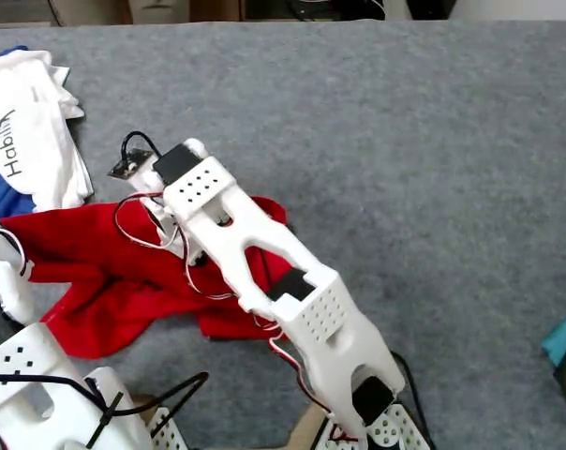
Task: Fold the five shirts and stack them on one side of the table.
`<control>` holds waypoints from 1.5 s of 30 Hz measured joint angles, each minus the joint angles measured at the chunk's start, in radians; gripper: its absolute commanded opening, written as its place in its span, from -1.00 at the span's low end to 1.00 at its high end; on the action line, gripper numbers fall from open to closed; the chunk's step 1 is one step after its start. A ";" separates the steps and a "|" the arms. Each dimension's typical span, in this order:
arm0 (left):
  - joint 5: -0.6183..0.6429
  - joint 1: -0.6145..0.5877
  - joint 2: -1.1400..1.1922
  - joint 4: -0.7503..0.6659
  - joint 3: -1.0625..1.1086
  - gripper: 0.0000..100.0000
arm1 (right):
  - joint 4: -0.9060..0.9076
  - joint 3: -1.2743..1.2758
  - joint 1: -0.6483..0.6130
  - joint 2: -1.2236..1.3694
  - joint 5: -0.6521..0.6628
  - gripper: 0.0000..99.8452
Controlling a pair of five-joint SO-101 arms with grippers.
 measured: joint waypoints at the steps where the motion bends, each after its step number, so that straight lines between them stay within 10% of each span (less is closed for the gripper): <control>1: 0.000 0.000 0.000 0.000 0.000 -0.96 | 0.000 0.002 0.000 0.000 0.000 -0.81; 45: 0.000 0.000 0.000 0.018 0.000 -0.96 | -0.003 0.173 -0.025 -0.107 0.006 -0.84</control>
